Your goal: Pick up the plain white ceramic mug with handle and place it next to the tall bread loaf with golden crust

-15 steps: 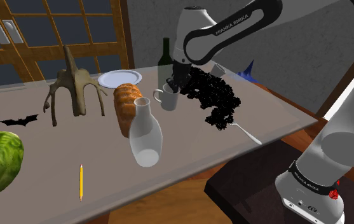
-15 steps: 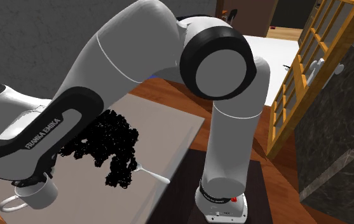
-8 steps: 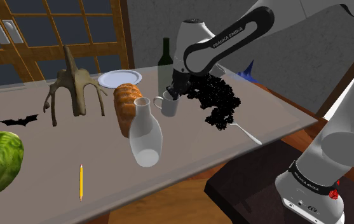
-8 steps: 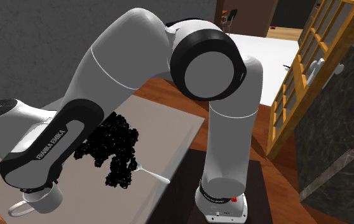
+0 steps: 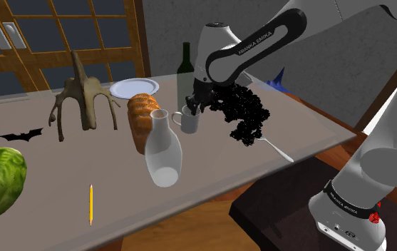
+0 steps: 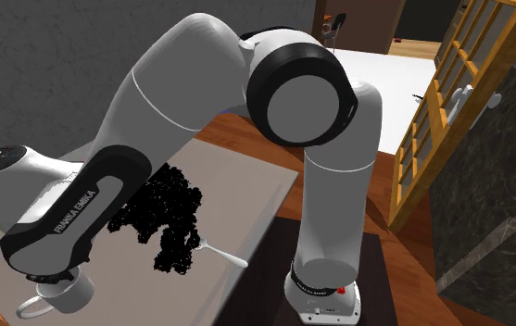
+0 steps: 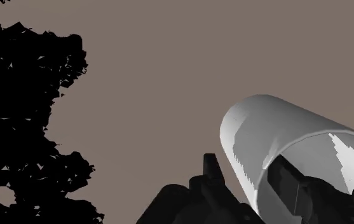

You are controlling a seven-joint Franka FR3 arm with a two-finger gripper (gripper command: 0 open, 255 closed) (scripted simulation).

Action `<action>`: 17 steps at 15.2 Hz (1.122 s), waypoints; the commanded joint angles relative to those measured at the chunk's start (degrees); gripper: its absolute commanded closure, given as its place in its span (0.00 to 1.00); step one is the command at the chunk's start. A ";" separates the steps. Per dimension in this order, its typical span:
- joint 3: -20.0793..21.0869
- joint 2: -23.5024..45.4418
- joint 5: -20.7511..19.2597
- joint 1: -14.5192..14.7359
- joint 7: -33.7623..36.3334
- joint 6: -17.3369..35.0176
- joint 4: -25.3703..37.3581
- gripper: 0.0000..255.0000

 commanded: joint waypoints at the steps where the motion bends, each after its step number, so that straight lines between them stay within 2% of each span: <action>1: 0.00 0.00 0.00 0.00 0.00 0.00 0.00 0.00; 5: 0.00 0.00 0.00 0.00 0.00 0.00 0.00 0.00; 9: 0.32 -5.32 2.59 -0.27 -1.78 -6.41 1.38 0.00; 17: 0.29 -5.31 2.59 -0.24 -1.78 -6.40 1.38 0.00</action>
